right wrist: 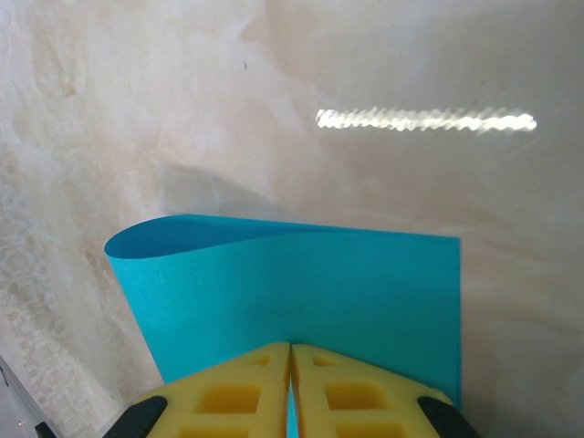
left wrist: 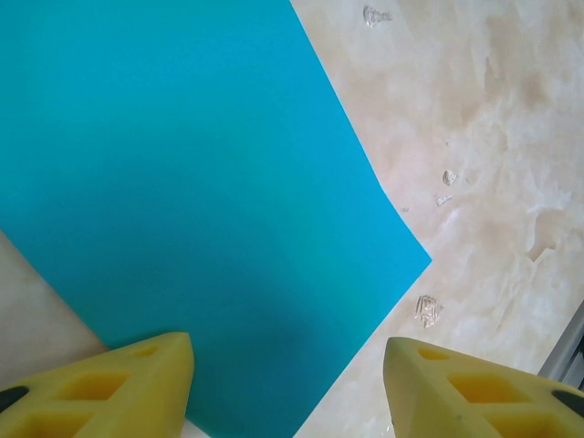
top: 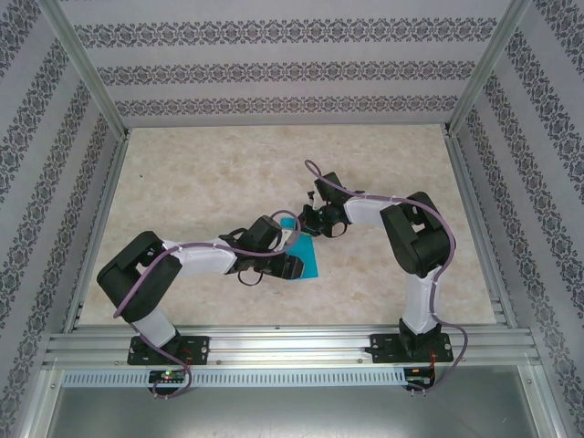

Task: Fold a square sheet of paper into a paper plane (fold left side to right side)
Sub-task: First fold the square sheet of paper in half at the center of the table.

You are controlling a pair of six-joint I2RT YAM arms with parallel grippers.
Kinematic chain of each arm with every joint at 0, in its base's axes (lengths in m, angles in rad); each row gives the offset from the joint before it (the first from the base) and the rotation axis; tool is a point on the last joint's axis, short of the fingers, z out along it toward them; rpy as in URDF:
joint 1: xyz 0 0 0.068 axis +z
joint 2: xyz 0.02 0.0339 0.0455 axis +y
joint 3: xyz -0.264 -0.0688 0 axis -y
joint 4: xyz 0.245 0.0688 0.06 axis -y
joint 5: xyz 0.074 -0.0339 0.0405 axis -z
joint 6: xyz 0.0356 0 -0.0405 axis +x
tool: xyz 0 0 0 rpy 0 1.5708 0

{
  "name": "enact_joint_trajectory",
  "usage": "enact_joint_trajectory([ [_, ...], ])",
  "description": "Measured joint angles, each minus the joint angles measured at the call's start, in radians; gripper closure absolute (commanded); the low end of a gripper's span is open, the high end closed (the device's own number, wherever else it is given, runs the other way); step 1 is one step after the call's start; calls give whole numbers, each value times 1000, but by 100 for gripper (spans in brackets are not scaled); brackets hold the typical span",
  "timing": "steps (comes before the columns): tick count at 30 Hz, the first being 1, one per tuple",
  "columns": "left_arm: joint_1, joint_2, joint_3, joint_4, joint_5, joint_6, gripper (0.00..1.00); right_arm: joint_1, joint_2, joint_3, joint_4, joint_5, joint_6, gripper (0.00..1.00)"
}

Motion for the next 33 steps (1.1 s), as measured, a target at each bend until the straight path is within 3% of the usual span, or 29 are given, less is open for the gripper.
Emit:
enact_joint_trajectory([
  [23, -127, -69, -27, -85, -20, -53, 40, 0, 1, 1, -7, -7, -2, 88],
  [33, -5, -181, 46, -157, 5, -52, 38, 0, 1, 1, -7, -8, -2, 88],
])
